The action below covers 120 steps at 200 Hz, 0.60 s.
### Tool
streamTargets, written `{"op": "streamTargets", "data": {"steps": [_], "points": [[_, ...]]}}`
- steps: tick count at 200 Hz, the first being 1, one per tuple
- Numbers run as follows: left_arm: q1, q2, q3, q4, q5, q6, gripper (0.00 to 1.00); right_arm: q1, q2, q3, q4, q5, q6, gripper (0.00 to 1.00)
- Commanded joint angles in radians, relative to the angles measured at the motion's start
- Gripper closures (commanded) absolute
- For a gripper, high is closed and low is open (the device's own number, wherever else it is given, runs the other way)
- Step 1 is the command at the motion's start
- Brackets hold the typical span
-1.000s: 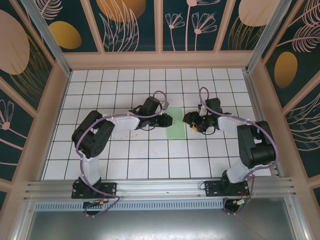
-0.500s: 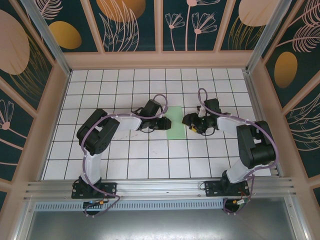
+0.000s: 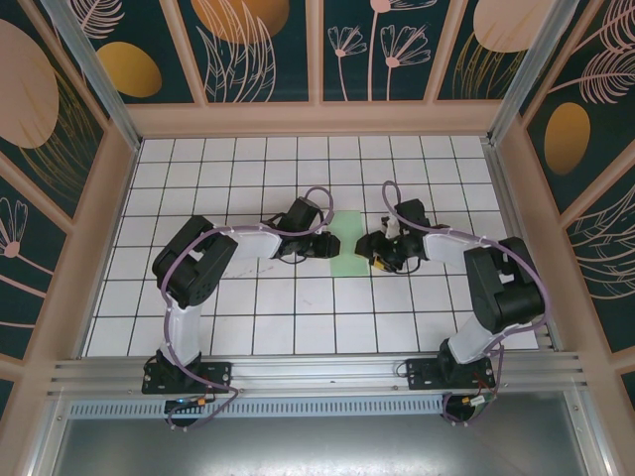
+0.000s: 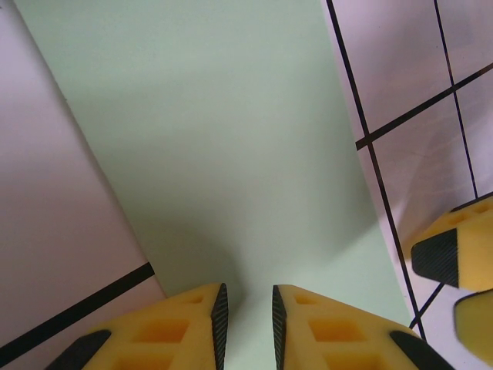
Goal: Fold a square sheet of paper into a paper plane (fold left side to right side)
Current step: Fold the triangle a second time at the center of the table.
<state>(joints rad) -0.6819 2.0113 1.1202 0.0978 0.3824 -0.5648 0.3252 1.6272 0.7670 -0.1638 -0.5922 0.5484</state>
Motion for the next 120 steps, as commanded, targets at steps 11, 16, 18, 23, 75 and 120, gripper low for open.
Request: {"op": "streamTargets", "data": {"steps": [11, 16, 18, 23, 75, 120], "points": [[0.000, 0.024, -0.002, -0.044, -0.040, 0.020, 0.73, 0.022, 0.029, 0.044, -0.047, 0.037, -0.001, 0.40], [0.000, 0.024, -0.002, -0.044, -0.040, 0.019, 0.73, 0.024, 0.032, 0.046, -0.049, 0.043, 0.000, 0.40], [-0.001, 0.024, -0.002, -0.045, -0.040, 0.019, 0.73, 0.025, 0.033, 0.047, -0.050, 0.045, 0.001, 0.40], [0.000, 0.023, -0.002, -0.044, -0.040, 0.019, 0.73, 0.027, 0.034, 0.048, -0.050, 0.048, 0.002, 0.40], [0.000, 0.023, -0.001, -0.041, -0.037, 0.017, 0.74, 0.053, 0.058, 0.065, -0.068, 0.070, 0.008, 0.39], [0.000, 0.019, -0.007, -0.038, -0.037, 0.015, 0.74, 0.065, 0.050, 0.088, -0.104, 0.128, 0.006, 0.39]]}}
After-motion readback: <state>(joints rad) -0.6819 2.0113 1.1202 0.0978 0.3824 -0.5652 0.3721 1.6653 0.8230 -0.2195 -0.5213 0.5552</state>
